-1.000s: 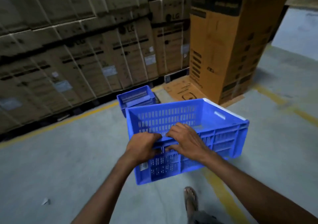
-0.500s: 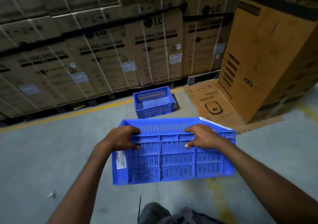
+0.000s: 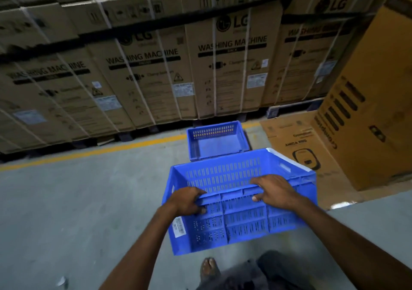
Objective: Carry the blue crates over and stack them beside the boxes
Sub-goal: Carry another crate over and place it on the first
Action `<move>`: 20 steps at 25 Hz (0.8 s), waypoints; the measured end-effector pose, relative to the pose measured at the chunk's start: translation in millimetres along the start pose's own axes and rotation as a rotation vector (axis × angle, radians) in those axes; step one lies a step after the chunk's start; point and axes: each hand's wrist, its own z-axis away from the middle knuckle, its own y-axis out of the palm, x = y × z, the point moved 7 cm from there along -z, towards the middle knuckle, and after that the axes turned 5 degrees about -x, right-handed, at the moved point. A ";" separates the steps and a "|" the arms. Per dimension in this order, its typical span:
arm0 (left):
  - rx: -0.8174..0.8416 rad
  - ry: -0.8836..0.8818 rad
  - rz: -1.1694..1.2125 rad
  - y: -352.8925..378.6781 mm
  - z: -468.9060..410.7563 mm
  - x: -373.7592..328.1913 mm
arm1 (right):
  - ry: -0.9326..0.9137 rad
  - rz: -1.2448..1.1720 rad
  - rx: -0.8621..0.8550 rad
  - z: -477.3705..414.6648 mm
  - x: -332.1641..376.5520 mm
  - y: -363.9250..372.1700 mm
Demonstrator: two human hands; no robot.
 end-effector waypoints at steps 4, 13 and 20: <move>0.050 -0.041 -0.010 -53.9 -93.8 41.7 | 0.005 -0.025 0.023 -100.6 -26.5 -9.2; 0.132 -0.184 0.087 -93.2 -352.6 140.2 | -0.058 -0.083 0.256 -378.0 -135.9 16.0; -0.140 -0.148 -0.018 -106.2 -511.2 206.0 | -0.104 0.089 0.027 -554.8 -192.2 53.8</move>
